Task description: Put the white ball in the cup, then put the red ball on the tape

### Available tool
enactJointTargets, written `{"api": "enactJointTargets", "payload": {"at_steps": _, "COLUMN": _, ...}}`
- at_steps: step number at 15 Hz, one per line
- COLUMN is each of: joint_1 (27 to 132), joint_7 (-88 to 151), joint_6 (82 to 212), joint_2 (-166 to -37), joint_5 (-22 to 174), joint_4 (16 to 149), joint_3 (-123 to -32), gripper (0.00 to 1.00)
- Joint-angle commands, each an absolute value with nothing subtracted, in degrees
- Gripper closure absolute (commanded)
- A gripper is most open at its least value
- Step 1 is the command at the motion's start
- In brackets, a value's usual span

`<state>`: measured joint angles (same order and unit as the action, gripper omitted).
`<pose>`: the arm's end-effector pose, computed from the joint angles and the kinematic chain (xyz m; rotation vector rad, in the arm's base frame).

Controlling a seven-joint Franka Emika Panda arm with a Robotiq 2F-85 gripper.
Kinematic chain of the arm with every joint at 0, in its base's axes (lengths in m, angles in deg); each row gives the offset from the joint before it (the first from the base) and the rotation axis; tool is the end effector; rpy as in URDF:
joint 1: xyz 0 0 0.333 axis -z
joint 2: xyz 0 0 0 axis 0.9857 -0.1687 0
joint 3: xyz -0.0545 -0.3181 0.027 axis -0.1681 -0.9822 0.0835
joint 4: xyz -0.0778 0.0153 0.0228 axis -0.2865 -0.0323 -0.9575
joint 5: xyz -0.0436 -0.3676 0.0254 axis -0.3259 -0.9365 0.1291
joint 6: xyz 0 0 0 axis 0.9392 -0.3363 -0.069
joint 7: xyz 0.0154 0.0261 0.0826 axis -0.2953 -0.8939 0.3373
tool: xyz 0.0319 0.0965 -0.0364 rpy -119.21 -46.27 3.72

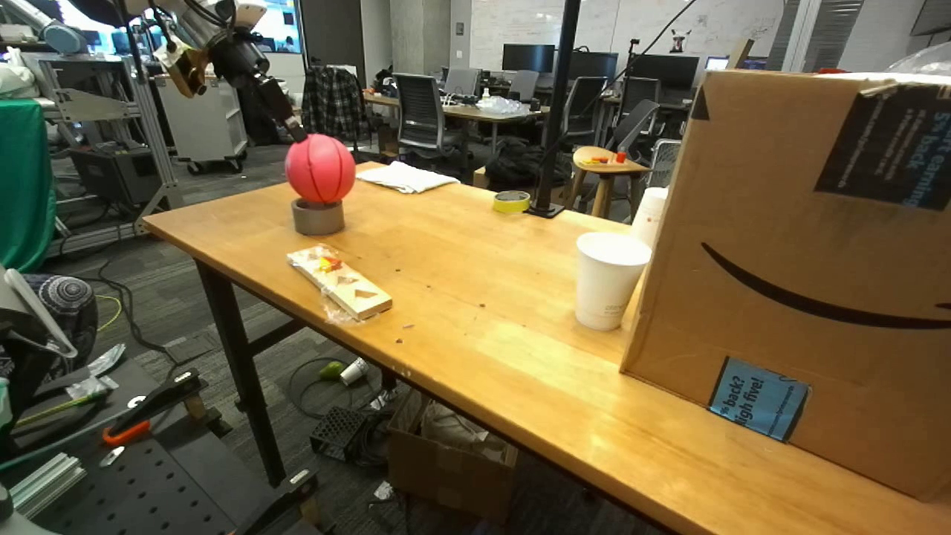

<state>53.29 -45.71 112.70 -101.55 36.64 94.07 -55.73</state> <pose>0.4617 0.3598 0.4011 2.5001 -0.4655 0.5342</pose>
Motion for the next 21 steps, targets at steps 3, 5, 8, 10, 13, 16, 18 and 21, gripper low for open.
{"api": "enactJointTargets", "payload": {"at_steps": 3, "joint_1": 53.05, "joint_7": -45.64, "joint_6": 112.75, "joint_2": -99.9, "joint_5": 37.0, "joint_4": 95.18, "joint_3": -55.95, "gripper": 0.99}}
{"api": "enactJointTargets", "payload": {"at_steps": 5, "joint_1": 52.92, "joint_7": -45.69, "joint_6": 112.62, "joint_2": -99.92, "joint_5": 37.08, "joint_4": 95.22, "joint_3": -55.86, "gripper": 0.99}}
{"api": "enactJointTargets", "payload": {"at_steps": 8, "joint_1": 52.43, "joint_7": -45.92, "joint_6": 112.33, "joint_2": -100.39, "joint_5": 36.98, "joint_4": 95.12, "joint_3": -55.61, "gripper": 0.99}}
{"api": "enactJointTargets", "payload": {"at_steps": 10, "joint_1": 52.14, "joint_7": -46.09, "joint_6": 112.32, "joint_2": -100.68, "joint_5": 36.98, "joint_4": 95.26, "joint_3": -55.48, "gripper": 0.99}}
{"api": "enactJointTargets", "payload": {"at_steps": 13, "joint_1": 51.85, "joint_7": -46.17, "joint_6": 112.11, "joint_2": -101.19, "joint_5": 37.09, "joint_4": 95.51, "joint_3": -55.45, "gripper": 0.99}}
{"api": "enactJointTargets", "payload": {"at_steps": 16, "joint_1": 51.74, "joint_7": -46.34, "joint_6": 112.13, "joint_2": -101.3, "joint_5": 37.35, "joint_4": 95.61, "joint_3": -55.41, "gripper": 0.71}}
{"api": "enactJointTargets", "payload": {"at_steps": 18, "joint_1": 51.68, "joint_7": -46.47, "joint_6": 112.21, "joint_2": -101.19, "joint_5": 37.32, "joint_4": 95.59, "joint_3": -55.38, "gripper": 0.67}}
{"api": "enactJointTargets", "payload": {"at_steps": 21, "joint_1": 51.76, "joint_7": -46.38, "joint_6": 112.41, "joint_2": -101.14, "joint_5": 37.48, "joint_4": 95.65, "joint_3": -55.34, "gripper": 0.48}}
